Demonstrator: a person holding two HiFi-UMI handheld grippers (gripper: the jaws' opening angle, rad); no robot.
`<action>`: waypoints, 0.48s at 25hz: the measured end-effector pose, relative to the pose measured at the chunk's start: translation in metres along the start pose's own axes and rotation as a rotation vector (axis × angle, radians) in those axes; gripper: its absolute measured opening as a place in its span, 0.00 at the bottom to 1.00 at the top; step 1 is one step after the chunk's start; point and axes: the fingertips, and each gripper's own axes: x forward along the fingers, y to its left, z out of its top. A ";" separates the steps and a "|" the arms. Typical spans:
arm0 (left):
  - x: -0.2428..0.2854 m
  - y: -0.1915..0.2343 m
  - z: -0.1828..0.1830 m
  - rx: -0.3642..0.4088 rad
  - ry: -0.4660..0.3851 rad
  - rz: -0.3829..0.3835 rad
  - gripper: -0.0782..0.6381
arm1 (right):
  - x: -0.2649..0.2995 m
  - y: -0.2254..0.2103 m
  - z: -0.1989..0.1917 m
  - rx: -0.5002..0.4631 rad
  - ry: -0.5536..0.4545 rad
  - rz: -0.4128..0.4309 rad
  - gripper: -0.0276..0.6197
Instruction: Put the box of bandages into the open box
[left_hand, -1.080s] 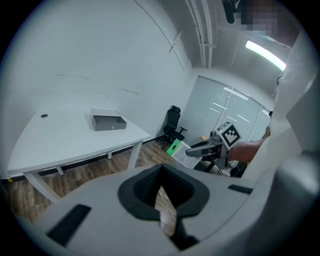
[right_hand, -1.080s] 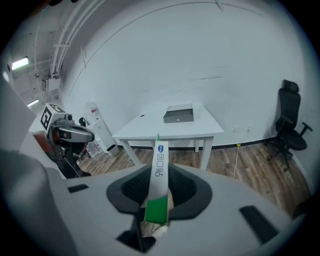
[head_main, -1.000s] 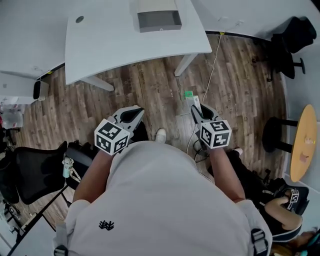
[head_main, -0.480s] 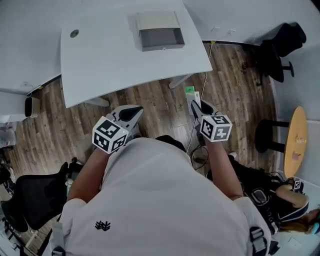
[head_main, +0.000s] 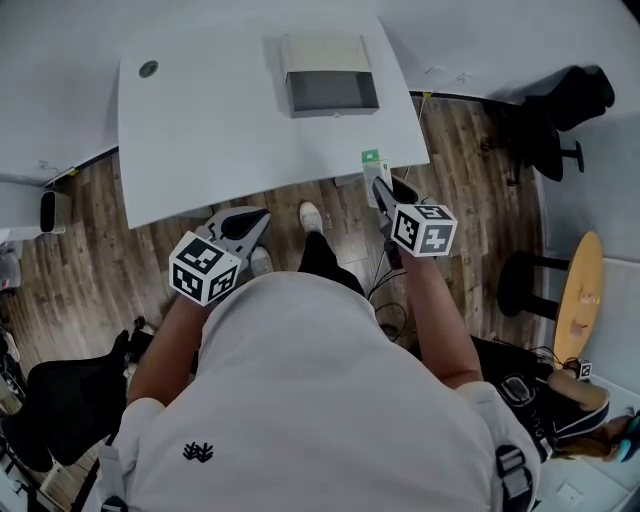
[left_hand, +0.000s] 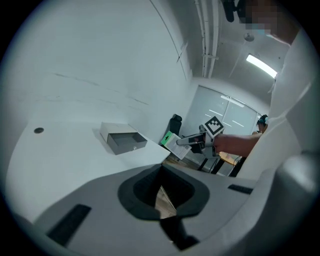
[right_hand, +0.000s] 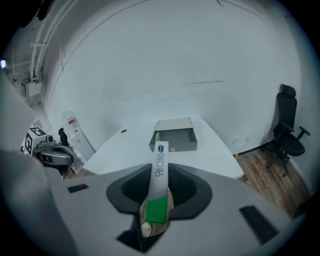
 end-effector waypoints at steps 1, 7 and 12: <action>0.002 0.004 0.002 -0.008 -0.004 0.012 0.12 | 0.007 -0.004 0.007 -0.002 0.001 0.006 0.19; 0.008 0.028 0.019 -0.039 -0.024 0.103 0.12 | 0.058 -0.021 0.051 -0.029 0.006 0.049 0.19; 0.023 0.049 0.039 -0.072 -0.046 0.173 0.12 | 0.100 -0.041 0.081 -0.070 0.029 0.077 0.19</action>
